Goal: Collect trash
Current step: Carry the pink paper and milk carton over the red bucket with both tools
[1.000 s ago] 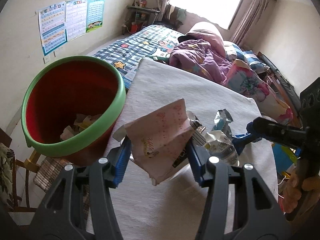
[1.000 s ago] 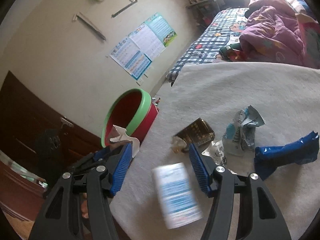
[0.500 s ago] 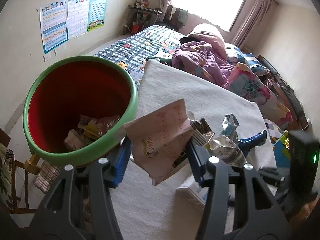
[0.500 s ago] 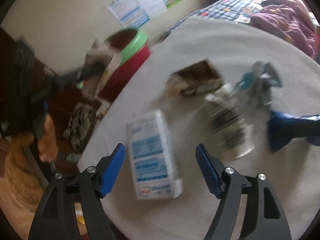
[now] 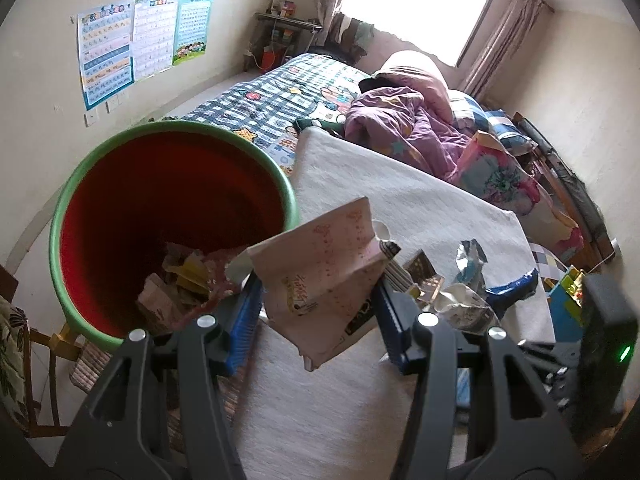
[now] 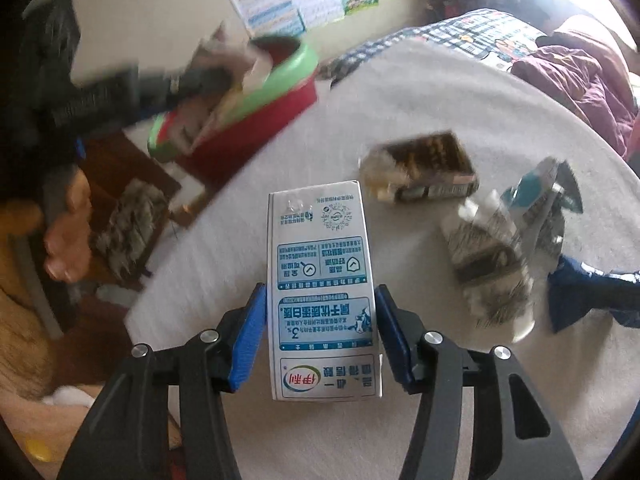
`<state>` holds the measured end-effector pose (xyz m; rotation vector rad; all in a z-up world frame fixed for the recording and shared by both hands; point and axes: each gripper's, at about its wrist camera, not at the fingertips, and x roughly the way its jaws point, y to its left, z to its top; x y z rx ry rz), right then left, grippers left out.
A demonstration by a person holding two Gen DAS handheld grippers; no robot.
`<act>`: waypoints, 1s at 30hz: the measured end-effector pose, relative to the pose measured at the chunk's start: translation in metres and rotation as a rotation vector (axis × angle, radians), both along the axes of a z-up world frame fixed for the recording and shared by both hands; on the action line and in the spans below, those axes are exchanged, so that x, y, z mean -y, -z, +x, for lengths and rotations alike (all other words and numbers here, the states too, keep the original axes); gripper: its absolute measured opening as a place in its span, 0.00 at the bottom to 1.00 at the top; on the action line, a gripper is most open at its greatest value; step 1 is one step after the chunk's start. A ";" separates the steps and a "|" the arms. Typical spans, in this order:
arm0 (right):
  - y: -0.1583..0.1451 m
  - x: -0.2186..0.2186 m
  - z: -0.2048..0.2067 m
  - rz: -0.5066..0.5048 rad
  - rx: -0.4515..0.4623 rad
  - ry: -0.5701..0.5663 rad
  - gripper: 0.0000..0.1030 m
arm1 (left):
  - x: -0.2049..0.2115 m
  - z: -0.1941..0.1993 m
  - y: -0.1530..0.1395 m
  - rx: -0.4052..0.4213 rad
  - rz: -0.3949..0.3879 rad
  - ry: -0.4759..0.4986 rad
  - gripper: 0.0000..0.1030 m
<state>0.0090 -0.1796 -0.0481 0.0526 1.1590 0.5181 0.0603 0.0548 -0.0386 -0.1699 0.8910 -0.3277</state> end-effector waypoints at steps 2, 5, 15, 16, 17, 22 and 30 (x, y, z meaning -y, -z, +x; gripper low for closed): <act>-0.013 0.005 0.011 0.031 0.027 0.036 0.51 | -0.005 0.004 0.000 -0.002 0.000 -0.011 0.50; -0.033 0.009 0.025 0.087 0.069 0.088 0.51 | -0.014 0.008 0.001 -0.002 0.003 -0.020 0.50; -0.065 -0.025 0.075 0.188 0.117 0.098 0.51 | -0.053 0.016 0.000 0.003 0.030 -0.072 0.50; -0.067 -0.030 0.075 0.190 0.123 0.089 0.51 | -0.059 0.017 0.000 0.002 0.038 -0.083 0.50; -0.070 -0.036 0.077 0.191 0.130 0.080 0.51 | -0.063 0.018 0.000 0.001 0.040 -0.091 0.50; -0.078 -0.066 0.093 0.189 0.155 0.036 0.51 | -0.082 0.023 0.003 -0.007 0.054 -0.125 0.50; -0.068 -0.091 0.113 0.211 0.131 0.021 0.51 | -0.096 0.034 0.010 -0.023 0.086 -0.151 0.50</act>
